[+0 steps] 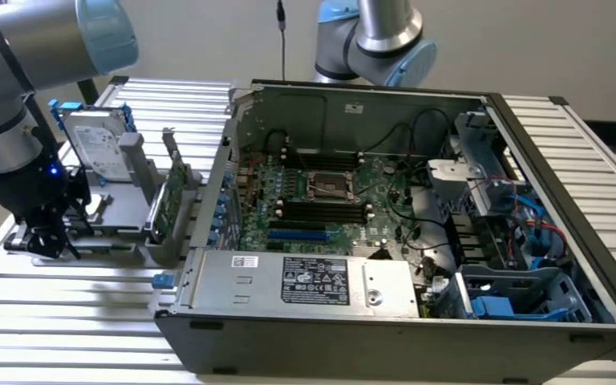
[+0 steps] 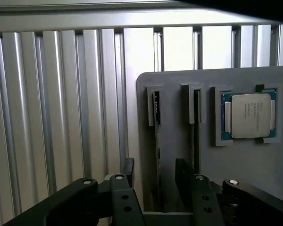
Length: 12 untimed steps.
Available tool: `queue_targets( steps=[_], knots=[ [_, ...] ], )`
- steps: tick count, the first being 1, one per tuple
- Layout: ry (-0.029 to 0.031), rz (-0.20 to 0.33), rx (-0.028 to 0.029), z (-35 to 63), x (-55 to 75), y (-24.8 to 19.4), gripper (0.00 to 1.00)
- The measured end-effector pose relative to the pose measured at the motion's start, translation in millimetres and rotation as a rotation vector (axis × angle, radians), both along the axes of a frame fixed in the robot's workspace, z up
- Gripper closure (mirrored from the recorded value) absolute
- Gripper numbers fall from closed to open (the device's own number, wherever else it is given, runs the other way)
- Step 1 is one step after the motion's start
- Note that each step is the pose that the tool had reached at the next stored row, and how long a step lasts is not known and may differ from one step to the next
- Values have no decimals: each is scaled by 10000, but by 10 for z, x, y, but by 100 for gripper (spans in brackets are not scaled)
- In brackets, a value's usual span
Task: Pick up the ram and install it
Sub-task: 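Pick up the ram and move it above insertion slot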
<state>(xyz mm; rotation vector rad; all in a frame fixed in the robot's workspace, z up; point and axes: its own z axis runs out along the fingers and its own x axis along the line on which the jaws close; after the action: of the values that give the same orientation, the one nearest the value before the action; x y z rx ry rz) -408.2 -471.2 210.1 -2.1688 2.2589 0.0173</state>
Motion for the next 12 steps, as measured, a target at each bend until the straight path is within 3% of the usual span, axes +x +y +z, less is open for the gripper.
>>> queue_targets(
  steps=[5,12],
  knots=[
    [0,32,187,-12,13,-25,52],
    [5,79,316,-45,30,-31,52]
  ],
)
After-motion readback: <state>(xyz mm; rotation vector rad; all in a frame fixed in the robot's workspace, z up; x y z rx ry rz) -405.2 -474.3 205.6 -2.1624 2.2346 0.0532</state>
